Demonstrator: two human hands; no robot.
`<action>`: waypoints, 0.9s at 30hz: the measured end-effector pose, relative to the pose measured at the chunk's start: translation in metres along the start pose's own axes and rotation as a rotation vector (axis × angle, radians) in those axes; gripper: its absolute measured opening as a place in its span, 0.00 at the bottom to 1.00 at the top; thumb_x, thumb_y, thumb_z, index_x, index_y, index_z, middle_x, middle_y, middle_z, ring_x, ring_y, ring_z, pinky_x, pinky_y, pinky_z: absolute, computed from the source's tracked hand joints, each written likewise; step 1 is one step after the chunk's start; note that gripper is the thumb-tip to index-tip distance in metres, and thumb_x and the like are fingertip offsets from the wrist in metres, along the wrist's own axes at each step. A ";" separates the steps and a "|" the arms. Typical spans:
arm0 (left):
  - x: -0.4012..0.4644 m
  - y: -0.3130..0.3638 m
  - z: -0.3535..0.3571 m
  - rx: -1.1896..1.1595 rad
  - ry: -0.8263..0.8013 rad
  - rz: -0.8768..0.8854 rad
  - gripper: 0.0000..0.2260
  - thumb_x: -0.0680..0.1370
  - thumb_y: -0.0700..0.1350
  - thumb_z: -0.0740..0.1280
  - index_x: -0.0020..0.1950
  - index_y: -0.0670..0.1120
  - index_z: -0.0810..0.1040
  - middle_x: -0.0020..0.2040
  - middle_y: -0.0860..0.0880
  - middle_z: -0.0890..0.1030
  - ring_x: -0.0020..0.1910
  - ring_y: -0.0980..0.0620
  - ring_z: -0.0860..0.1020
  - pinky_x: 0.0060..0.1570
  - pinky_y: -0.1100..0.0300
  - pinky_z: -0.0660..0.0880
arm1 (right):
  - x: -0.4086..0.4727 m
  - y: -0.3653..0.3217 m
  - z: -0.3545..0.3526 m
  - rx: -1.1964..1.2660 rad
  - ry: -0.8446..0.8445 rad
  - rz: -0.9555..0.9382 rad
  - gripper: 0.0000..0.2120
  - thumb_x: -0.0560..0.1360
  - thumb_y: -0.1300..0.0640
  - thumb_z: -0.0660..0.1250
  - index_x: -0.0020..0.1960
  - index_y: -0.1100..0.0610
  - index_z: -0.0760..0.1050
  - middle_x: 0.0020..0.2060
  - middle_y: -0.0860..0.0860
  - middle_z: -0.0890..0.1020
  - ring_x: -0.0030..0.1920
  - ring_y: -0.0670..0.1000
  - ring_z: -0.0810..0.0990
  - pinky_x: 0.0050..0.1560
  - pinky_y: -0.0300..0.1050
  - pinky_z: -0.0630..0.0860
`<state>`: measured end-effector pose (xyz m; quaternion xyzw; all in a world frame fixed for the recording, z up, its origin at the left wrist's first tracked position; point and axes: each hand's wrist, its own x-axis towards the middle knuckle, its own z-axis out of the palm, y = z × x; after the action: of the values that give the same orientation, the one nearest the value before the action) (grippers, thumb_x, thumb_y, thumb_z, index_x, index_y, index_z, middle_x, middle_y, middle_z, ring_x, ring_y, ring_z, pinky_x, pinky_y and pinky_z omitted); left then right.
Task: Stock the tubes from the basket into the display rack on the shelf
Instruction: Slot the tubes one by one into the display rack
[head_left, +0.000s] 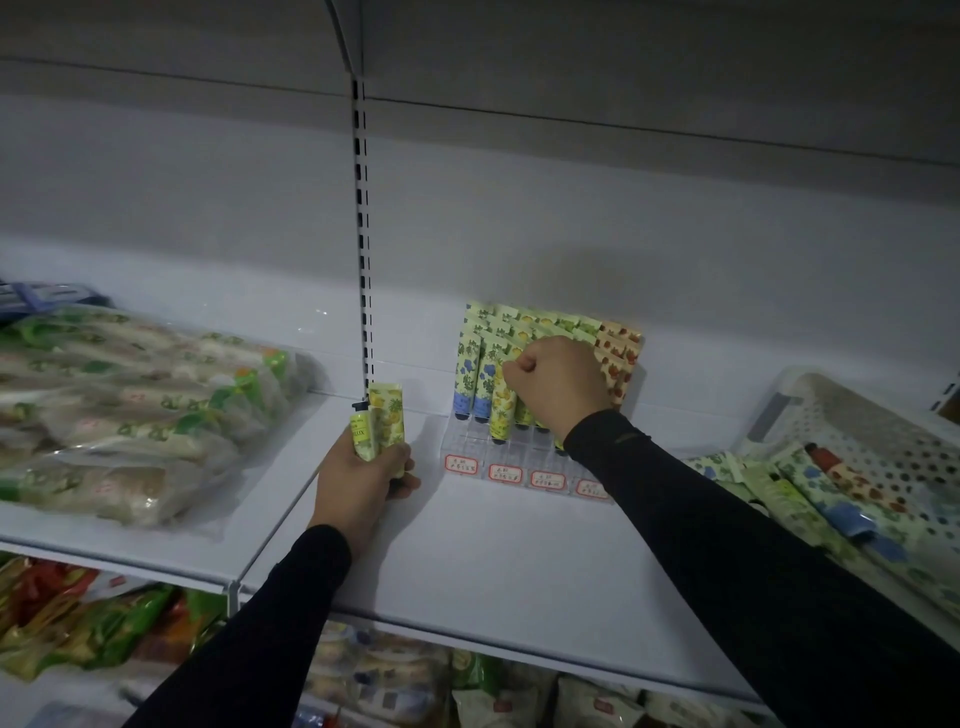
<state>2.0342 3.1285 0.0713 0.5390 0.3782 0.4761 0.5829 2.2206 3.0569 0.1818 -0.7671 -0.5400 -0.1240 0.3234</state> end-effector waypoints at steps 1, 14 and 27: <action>0.000 0.000 0.000 0.004 -0.001 0.002 0.03 0.77 0.34 0.67 0.47 0.41 0.77 0.36 0.42 0.81 0.31 0.48 0.81 0.33 0.57 0.79 | 0.000 0.000 0.000 -0.004 -0.004 0.000 0.22 0.75 0.59 0.65 0.25 0.56 0.60 0.24 0.53 0.64 0.27 0.51 0.63 0.36 0.46 0.75; -0.001 0.002 0.002 -0.012 0.009 -0.003 0.04 0.77 0.34 0.67 0.47 0.42 0.77 0.36 0.42 0.81 0.29 0.50 0.80 0.30 0.60 0.79 | 0.002 0.004 -0.003 0.000 0.002 0.009 0.23 0.75 0.59 0.64 0.25 0.56 0.58 0.23 0.52 0.61 0.26 0.50 0.60 0.43 0.49 0.78; -0.001 0.001 0.001 -0.004 -0.002 0.008 0.03 0.77 0.34 0.67 0.48 0.41 0.77 0.36 0.42 0.81 0.29 0.49 0.80 0.31 0.60 0.78 | 0.003 0.001 -0.004 -0.065 -0.062 0.061 0.23 0.78 0.56 0.64 0.26 0.57 0.61 0.23 0.50 0.63 0.25 0.49 0.63 0.36 0.42 0.68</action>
<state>2.0344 3.1271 0.0719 0.5399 0.3742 0.4787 0.5825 2.2230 3.0564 0.1866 -0.7969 -0.5218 -0.1077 0.2848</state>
